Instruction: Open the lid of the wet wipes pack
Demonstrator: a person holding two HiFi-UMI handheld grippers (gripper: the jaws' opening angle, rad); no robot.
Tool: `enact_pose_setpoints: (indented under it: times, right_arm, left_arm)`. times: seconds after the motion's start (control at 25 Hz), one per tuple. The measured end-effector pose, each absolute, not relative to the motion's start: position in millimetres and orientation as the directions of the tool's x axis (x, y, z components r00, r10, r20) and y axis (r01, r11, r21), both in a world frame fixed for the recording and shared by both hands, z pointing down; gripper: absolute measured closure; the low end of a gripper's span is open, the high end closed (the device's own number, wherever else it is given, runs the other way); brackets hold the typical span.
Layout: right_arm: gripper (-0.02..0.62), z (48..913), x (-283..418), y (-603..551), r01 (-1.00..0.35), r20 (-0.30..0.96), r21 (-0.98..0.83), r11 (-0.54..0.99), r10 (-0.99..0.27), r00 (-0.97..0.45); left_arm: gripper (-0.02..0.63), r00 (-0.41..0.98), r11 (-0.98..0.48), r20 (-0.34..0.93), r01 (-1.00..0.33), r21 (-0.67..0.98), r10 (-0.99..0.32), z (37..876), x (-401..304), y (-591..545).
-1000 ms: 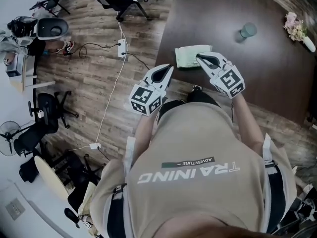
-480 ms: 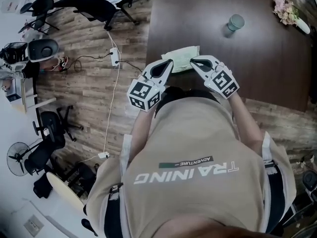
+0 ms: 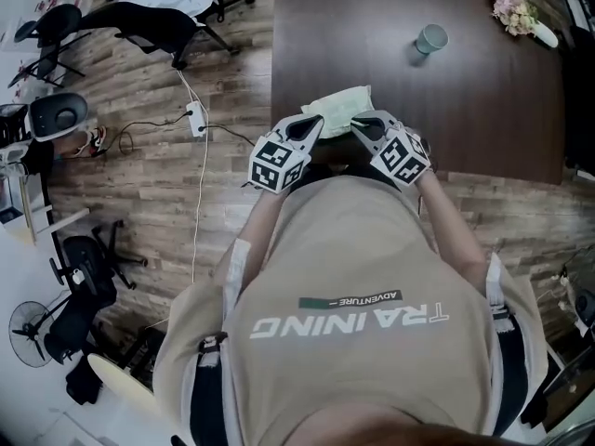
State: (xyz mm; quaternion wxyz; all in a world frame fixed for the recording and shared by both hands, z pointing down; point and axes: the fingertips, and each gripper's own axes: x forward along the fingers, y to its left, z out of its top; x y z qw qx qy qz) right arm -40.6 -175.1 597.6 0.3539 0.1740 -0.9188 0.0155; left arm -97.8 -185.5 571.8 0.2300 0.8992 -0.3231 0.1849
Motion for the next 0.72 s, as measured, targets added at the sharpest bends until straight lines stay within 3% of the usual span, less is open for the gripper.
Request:
enact_pose_setpoints:
  times: [0.44, 0.48, 0.56, 0.72]
  right_arm:
    - [0.575, 655.9, -51.8, -165.0, -0.059, 0.845, 0.284, 0.957, -0.279, -0.457]
    - [0.569, 657.3, -52.5, -163.8, -0.04, 0.852, 0.286, 0.957, -0.273, -0.447]
    - [0.487, 662.3, -51.5, -163.3, -0.01, 0.867, 0.288, 0.957, -0.266, -0.421]
    - [0.485, 667.9, -51.0, -165.9, 0.014, 0.878, 0.32, 0.947, -0.291, -0.381]
  left_arm:
    - [0.597, 0.755, -0.753, 0.575, -0.568, 0.332, -0.316, 650.5, -97.9, -171.4]
    - [0.597, 0.757, -0.753, 0.578, -0.564, 0.34, -0.305, 653.3, -96.2, -170.4]
    - [0.597, 0.753, -0.761, 0.591, -0.555, 0.335, -0.289, 657.6, -91.5, -170.7]
    - [0.597, 0.734, -0.78, 0.627, -0.542, 0.311, -0.26, 669.8, -84.6, -170.2]
